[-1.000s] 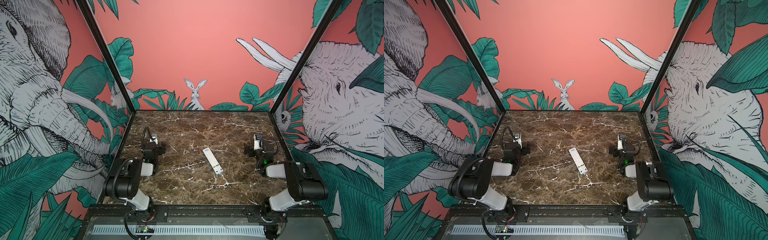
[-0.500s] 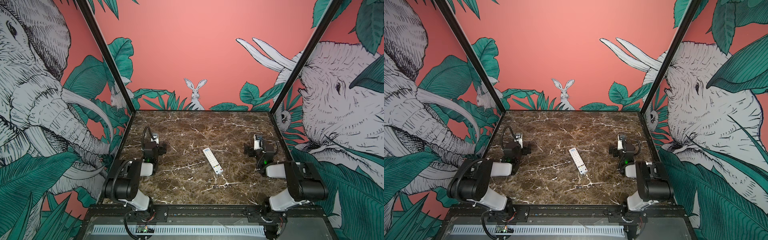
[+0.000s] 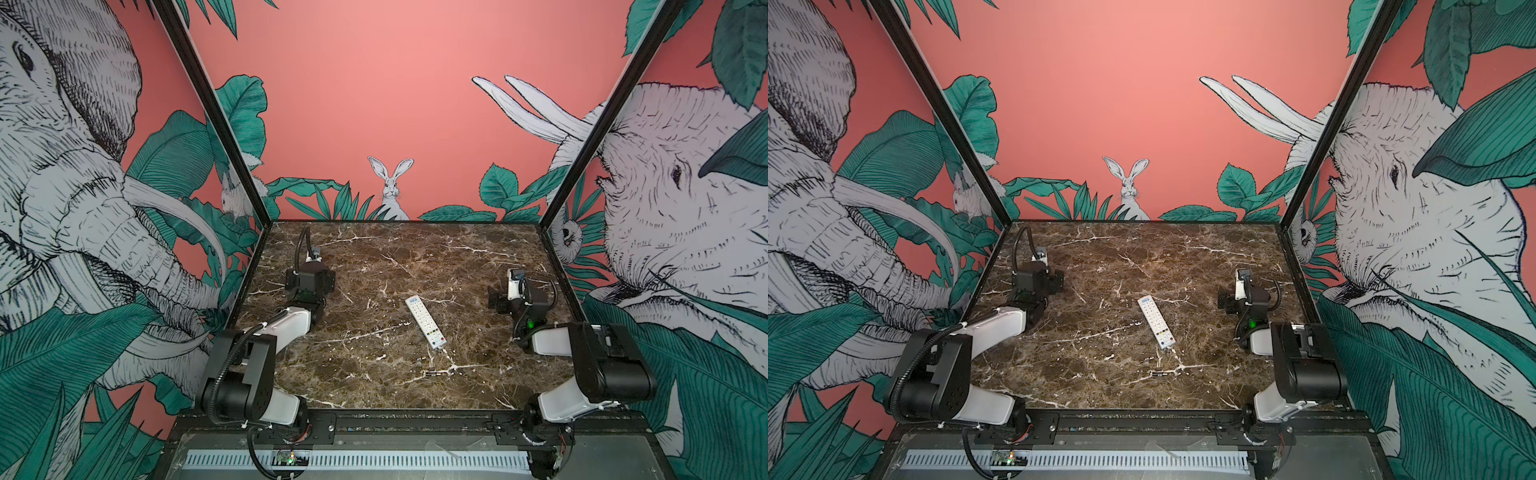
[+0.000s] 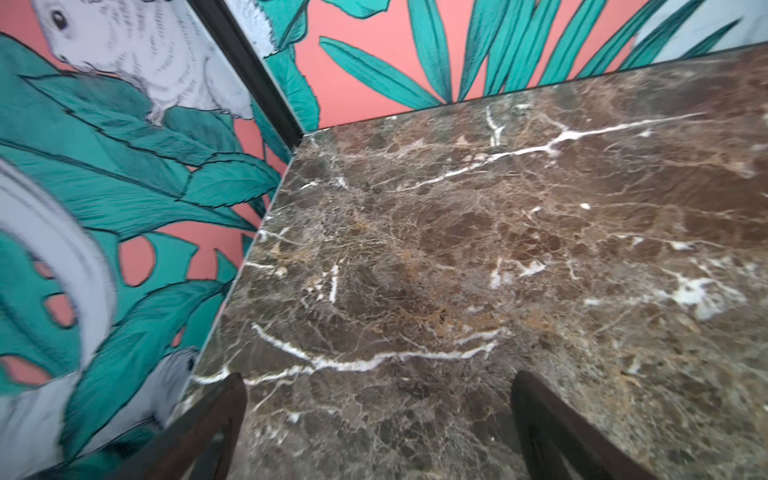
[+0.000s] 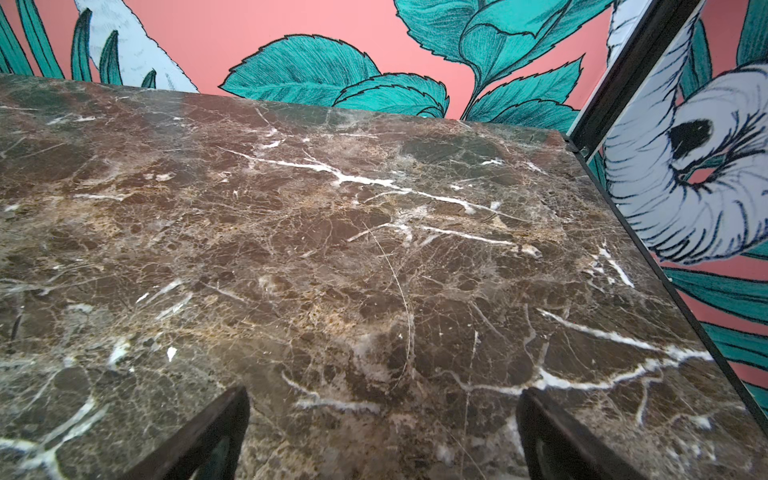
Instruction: Load the batteries into the remote control
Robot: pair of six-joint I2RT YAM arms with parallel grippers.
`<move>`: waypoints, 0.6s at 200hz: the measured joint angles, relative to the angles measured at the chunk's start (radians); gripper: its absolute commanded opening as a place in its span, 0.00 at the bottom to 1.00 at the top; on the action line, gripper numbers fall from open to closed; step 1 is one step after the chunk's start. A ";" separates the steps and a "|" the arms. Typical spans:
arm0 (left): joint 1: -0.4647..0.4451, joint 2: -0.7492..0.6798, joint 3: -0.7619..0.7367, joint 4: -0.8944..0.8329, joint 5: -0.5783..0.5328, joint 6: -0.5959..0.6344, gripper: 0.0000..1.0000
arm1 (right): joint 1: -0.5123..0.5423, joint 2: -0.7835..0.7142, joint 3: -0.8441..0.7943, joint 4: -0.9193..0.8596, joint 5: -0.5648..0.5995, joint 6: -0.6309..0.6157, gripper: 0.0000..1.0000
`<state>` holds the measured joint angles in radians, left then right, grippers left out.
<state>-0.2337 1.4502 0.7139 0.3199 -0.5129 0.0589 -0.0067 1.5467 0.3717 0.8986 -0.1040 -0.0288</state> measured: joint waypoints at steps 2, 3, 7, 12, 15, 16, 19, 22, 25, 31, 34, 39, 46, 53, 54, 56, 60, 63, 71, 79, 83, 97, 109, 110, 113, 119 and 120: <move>-0.004 0.001 0.008 -0.010 -0.006 -0.004 1.00 | 0.000 0.000 0.000 0.000 0.000 0.000 0.99; -0.006 0.001 0.012 -0.015 -0.009 -0.006 1.00 | 0.000 0.000 0.000 0.000 0.000 0.000 0.99; -0.013 0.003 0.030 -0.040 -0.024 -0.014 1.00 | 0.000 0.000 0.000 0.000 0.000 0.000 0.99; -0.024 0.005 0.055 -0.069 -0.037 -0.028 0.99 | 0.000 0.000 0.000 0.000 0.000 0.000 0.99; -0.031 0.005 0.067 -0.089 -0.045 -0.038 1.00 | 0.000 0.000 0.000 0.000 0.000 0.000 0.99; -0.034 0.006 0.074 -0.097 -0.049 -0.042 1.00 | 0.000 0.000 0.000 0.000 0.000 0.000 0.99; -0.039 0.006 0.082 -0.113 -0.055 -0.053 1.00 | 0.000 0.000 0.000 0.000 0.000 0.000 0.99; -0.048 0.006 0.094 -0.134 -0.061 -0.063 1.00 | 0.000 0.000 0.000 0.000 0.000 0.000 0.99; -0.054 0.006 0.105 -0.152 -0.067 -0.074 1.00 | 0.000 0.000 0.000 0.000 0.000 0.000 0.99; -0.065 0.006 0.119 -0.183 -0.075 -0.093 0.99 | 0.000 0.000 0.000 0.000 0.000 0.000 0.99; -0.072 0.006 0.127 -0.201 -0.076 -0.108 1.00 | 0.000 0.000 0.000 0.000 0.000 0.000 0.99; -0.081 0.006 0.137 -0.228 -0.079 -0.124 0.99 | 0.000 0.000 0.000 0.000 0.000 0.000 0.99; -0.097 0.006 0.151 -0.267 -0.078 -0.150 0.99 | 0.000 0.000 0.000 0.000 0.000 0.000 0.99; -0.113 0.006 0.162 -0.306 -0.076 -0.177 1.00 | 0.000 0.000 0.000 0.000 0.000 0.000 0.99; -0.119 0.006 0.164 -0.316 -0.075 -0.182 1.00 | 0.000 0.000 0.000 0.000 0.000 0.000 0.99; -0.122 0.006 0.167 -0.321 -0.074 -0.184 1.00 | 0.000 0.000 0.000 0.000 0.000 0.000 0.99; -0.132 0.006 0.171 -0.344 -0.071 -0.201 1.00 | 0.000 0.000 0.000 0.000 0.000 0.000 0.99; -0.139 0.006 0.174 -0.358 -0.070 -0.208 1.00 | 0.000 0.000 0.000 0.000 -0.001 0.000 0.99; -0.161 0.006 0.182 -0.401 -0.063 -0.232 0.99 | 0.000 0.000 0.000 -0.001 -0.006 -0.003 0.99; -0.183 0.006 0.186 -0.439 -0.050 -0.254 1.00 | 0.003 -0.007 0.000 -0.013 -0.008 -0.007 0.99; -0.193 0.006 0.187 -0.452 -0.046 -0.261 0.99 | 0.005 -0.014 0.001 -0.028 -0.007 -0.010 0.99; -0.227 0.005 0.187 -0.502 -0.024 -0.285 1.00 | 0.022 -0.057 0.009 -0.095 -0.002 -0.024 0.99; -0.248 0.002 0.187 -0.539 0.001 -0.300 1.00 | 0.050 -0.106 0.032 -0.169 0.013 -0.032 0.99; -0.251 0.002 0.187 -0.543 0.005 -0.302 1.00 | 0.053 -0.113 0.035 -0.179 0.016 -0.034 0.99; -0.256 0.000 0.187 -0.552 0.010 -0.304 1.00 | 0.059 -0.122 0.042 -0.193 0.019 -0.035 0.99; -0.265 -0.007 0.187 -0.573 0.028 -0.311 1.00 | 0.076 -0.150 0.063 -0.237 0.027 -0.037 0.99; -0.266 -0.008 0.187 -0.576 0.030 -0.312 1.00 | 0.077 -0.153 0.066 -0.241 0.029 -0.037 0.99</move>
<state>-0.4995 1.4418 0.9009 -0.2558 -0.4828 -0.2527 0.0708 1.3933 0.4377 0.6571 -0.0750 -0.0654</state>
